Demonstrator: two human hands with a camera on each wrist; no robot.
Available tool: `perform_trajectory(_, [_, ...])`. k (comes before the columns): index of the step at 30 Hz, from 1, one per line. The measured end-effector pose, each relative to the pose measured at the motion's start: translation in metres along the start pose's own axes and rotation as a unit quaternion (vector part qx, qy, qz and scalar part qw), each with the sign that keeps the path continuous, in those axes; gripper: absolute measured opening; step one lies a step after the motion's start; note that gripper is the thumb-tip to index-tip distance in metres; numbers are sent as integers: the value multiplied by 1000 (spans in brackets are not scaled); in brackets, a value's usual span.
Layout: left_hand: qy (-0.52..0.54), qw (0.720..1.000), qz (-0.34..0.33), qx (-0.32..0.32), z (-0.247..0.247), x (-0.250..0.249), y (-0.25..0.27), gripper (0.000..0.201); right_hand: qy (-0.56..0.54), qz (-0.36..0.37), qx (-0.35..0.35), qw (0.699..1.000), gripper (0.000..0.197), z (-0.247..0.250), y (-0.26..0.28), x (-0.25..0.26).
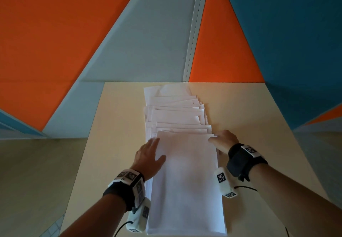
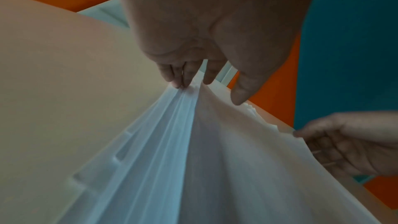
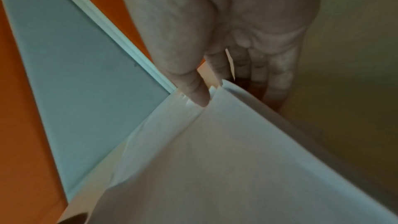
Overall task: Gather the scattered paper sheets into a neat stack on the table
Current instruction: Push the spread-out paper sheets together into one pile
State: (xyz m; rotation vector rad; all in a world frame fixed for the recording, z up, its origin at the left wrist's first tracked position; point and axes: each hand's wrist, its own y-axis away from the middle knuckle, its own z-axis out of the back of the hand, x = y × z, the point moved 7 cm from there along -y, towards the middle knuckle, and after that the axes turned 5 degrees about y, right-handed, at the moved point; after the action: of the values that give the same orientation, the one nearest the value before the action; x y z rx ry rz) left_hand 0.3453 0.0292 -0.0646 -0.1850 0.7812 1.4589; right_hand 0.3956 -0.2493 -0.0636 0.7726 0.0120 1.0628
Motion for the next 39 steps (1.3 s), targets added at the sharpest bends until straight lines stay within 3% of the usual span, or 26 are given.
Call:
perform_trajectory(4, [3, 999, 52, -6, 17, 10, -11, 70, -32, 7, -7, 999, 11, 9, -9, 1])
perform_trajectory(11, [7, 998, 54, -26, 35, 21, -29, 66, -40, 17, -11, 999, 11, 17, -18, 20])
perform_trajectory(14, [-7, 998, 58, -2, 38, 31, -43, 72, -41, 18, -26, 999, 10, 24, -31, 30])
perform_trajectory(17, [-17, 999, 44, 25, 37, 31, -56, 75, -49, 34, -23, 998, 13, 22, -39, 48])
perform_trajectory(21, [13, 1000, 27, 6, 43, 30, -67, 68, -43, 50, -7, 998, 25, 15, -46, 63])
perform_trajectory(27, [24, 999, 33, 11, 50, 41, -79, 69, -72, 48, -35, 996, 17, 20, -57, 60])
perform_trajectory(32, [22, 999, 31, -2, 53, 39, -88, 63, -36, 53, -33, 997, 27, 21, -66, 67])
perform_trajectory(39, [4, 999, 50, 16, 49, 36, -95, 75, 21, 80, -48, 995, 36, 31, -80, 100])
